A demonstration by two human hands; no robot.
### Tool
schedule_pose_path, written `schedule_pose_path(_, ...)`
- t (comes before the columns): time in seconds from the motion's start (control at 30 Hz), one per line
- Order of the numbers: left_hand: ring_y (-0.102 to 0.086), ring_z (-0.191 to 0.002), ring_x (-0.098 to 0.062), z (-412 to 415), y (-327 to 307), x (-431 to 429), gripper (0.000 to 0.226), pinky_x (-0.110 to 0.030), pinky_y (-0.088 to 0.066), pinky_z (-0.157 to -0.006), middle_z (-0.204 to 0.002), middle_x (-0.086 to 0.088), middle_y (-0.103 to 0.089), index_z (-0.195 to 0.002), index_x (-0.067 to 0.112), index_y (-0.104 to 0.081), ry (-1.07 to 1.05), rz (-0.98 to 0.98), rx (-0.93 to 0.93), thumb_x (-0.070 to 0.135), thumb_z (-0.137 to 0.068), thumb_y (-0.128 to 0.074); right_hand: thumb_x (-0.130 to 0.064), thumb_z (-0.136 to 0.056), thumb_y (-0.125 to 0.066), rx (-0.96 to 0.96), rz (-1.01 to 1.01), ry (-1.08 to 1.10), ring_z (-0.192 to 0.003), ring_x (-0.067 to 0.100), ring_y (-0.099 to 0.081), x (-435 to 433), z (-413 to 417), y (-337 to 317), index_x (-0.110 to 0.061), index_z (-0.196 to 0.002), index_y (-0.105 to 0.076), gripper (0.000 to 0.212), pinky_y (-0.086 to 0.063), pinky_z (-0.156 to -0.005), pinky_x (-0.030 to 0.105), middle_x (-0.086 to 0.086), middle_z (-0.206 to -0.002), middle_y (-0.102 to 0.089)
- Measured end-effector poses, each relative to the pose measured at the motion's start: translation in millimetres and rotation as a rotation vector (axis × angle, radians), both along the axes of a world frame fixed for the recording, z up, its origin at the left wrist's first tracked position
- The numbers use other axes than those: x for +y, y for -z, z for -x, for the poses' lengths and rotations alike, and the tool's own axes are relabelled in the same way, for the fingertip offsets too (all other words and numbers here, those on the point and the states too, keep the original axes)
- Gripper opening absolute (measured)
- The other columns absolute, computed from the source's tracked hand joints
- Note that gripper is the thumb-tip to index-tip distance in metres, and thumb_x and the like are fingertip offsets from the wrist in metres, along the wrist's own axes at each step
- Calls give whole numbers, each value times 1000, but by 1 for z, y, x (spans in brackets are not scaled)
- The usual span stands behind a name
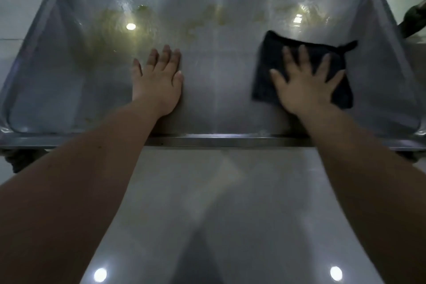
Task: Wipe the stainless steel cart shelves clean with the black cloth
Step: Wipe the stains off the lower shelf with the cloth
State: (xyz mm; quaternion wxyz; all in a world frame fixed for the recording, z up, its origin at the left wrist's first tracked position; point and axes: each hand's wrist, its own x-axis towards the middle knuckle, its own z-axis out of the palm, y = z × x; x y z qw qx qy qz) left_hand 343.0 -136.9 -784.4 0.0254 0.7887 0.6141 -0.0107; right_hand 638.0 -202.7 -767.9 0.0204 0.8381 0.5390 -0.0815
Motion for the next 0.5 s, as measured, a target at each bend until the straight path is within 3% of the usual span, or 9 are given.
schedule_pose_path(0.2, 8, -149, -23, 5, -8, 3, 54, -55, 0, -118, -164, 1, 6, -156, 27, -4, 18, 52, -37, 35, -104, -16, -70, -93, -8, 33, 15, -258, -145, 42, 20, -11, 131, 1, -44, -152, 10, 67, 15, -106, 70, -8, -162, 16)
schedule_pose_path(0.3, 10, -149, -29, -4, -24, 1, 55, -52, 1, -119, -164, -5, 5, -156, 21, -7, -43, -21, -121, 30, -104, -21, -67, -96, -12, 111, -32, -275, -146, 38, 20, -14, 121, -8, -42, -153, 6, 65, 15, -111, 66, -8, -163, 10)
schedule_pose_path(0.4, 3, -149, -32, -40, -39, -8, 56, -50, 0, -118, -163, -10, -5, -155, 14, -15, -44, -105, -219, 29, -103, -29, -56, -100, -22, 87, -252, -201, -148, 37, 13, -20, 79, -18, -35, -155, -7, 61, 7, -115, 59, -4, -164, -3)
schedule_pose_path(0.5, -1, -150, -31, -99, -41, -29, 56, -51, -3, -118, -163, -9, -8, -155, 16, -16, 124, -31, -160, 32, -102, -27, -43, -104, -29, 310, -324, -86, -149, 34, 6, -23, 40, -20, -28, -156, -16, 56, -4, -120, 53, 0, -164, -12)
